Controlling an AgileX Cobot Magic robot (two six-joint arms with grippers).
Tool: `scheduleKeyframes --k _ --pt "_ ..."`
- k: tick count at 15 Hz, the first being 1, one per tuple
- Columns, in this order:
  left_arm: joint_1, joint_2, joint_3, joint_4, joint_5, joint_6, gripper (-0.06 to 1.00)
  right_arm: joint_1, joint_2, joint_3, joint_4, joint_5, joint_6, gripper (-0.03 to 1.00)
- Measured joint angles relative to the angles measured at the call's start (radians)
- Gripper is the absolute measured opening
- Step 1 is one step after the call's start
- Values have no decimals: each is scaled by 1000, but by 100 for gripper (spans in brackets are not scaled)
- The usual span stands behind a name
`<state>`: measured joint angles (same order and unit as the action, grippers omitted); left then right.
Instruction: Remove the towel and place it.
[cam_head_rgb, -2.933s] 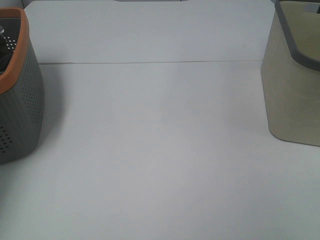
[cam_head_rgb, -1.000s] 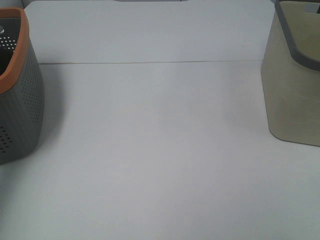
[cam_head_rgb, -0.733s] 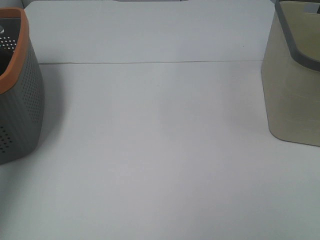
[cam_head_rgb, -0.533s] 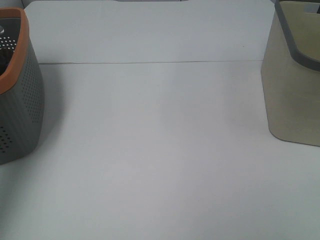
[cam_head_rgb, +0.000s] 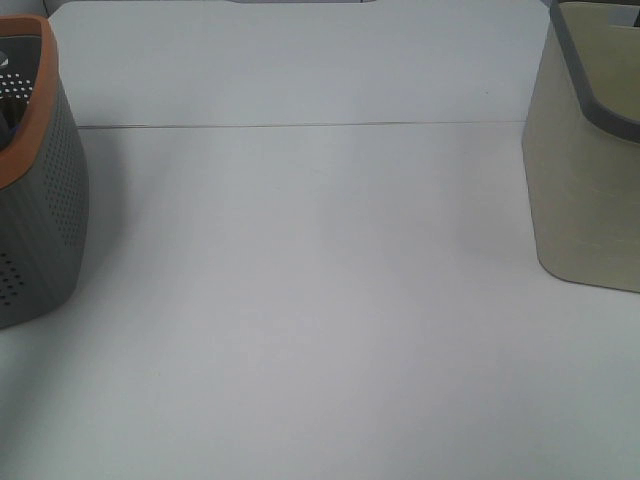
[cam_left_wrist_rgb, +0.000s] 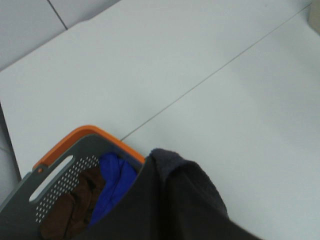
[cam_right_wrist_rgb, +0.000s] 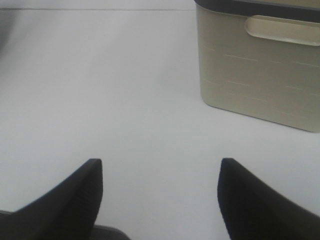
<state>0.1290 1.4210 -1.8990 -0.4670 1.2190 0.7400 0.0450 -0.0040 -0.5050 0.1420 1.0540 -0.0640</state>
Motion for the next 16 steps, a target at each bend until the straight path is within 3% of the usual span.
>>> scheduleKeyframes --k 4,6,9,12,16 --pt "0 34 -100 -179 0 98 0 0 83 -11 202 -124 -68 66" --pt "-45 91 -185 -269 0 161 0 0 223 -12 404 -245 -257 66" --pt "-212 192 -302 -277 -16 183 0 0 379 -14 630 -411 -468 66" --pt "-361 285 -355 -231 -55 183 0 0 511 -16 781 -430 -676 66" --pt "-524 359 -360 -184 -77 218 0 0 711 -16 1038 -435 -1060 66"
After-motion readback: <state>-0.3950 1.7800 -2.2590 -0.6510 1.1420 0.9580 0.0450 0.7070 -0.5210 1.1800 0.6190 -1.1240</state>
